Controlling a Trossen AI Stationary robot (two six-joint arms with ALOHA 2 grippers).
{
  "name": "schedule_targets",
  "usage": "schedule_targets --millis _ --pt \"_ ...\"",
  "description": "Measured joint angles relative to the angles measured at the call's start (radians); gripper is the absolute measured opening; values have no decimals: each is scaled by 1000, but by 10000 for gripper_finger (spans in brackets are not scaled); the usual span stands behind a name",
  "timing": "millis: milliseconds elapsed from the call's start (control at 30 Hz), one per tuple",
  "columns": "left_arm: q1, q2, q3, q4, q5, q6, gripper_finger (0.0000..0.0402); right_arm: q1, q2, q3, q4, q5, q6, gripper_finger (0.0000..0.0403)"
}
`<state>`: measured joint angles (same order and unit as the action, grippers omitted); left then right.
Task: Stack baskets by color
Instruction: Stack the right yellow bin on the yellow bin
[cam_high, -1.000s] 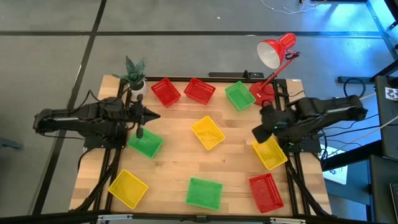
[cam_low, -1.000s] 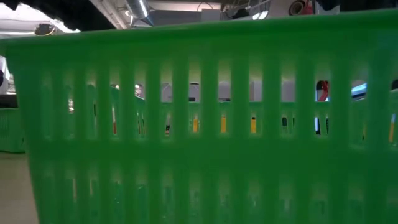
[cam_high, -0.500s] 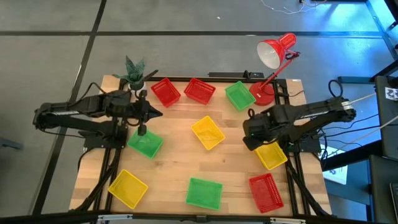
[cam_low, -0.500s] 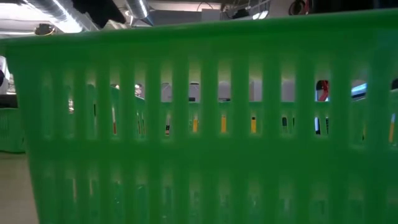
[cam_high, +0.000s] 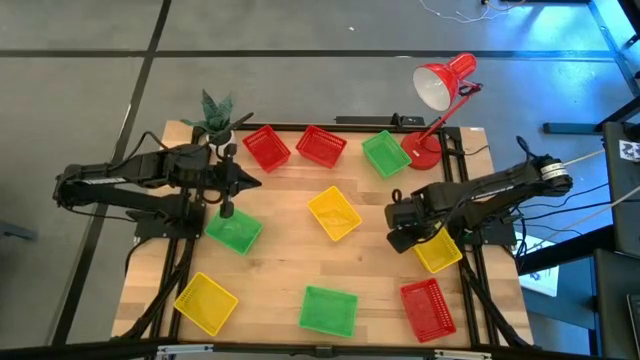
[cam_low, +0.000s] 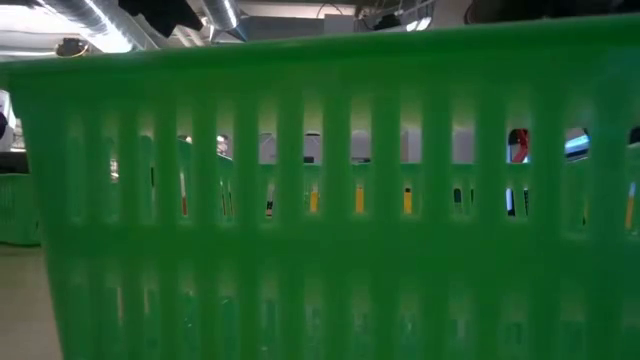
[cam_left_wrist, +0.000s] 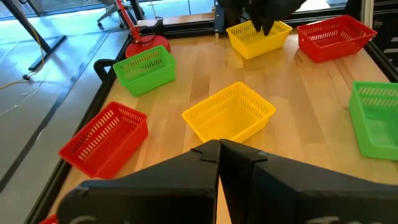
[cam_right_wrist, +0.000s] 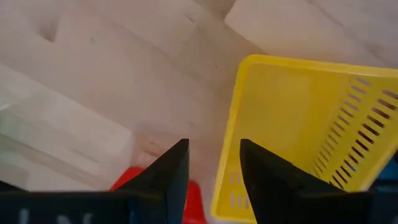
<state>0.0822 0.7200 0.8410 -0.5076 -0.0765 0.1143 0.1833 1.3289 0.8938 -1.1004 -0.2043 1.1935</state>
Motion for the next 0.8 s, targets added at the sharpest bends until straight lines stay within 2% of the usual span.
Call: schedule_targets --millis 167,367,600,700,800 --pt "0 0 0 0 0 0 0 0 0 -75 23 -4 -20 142" --pt "0 0 0 0 0 -1 0 0 0 -135 136 -33 -23 142" --pt "0 0 0 7 0 -1 0 0 0 -203 164 41 6 137" --pt "0 0 0 8 0 -1 0 0 0 -233 176 54 20 112" --pt "0 0 0 8 0 -1 0 0 0 -246 211 72 24 56"
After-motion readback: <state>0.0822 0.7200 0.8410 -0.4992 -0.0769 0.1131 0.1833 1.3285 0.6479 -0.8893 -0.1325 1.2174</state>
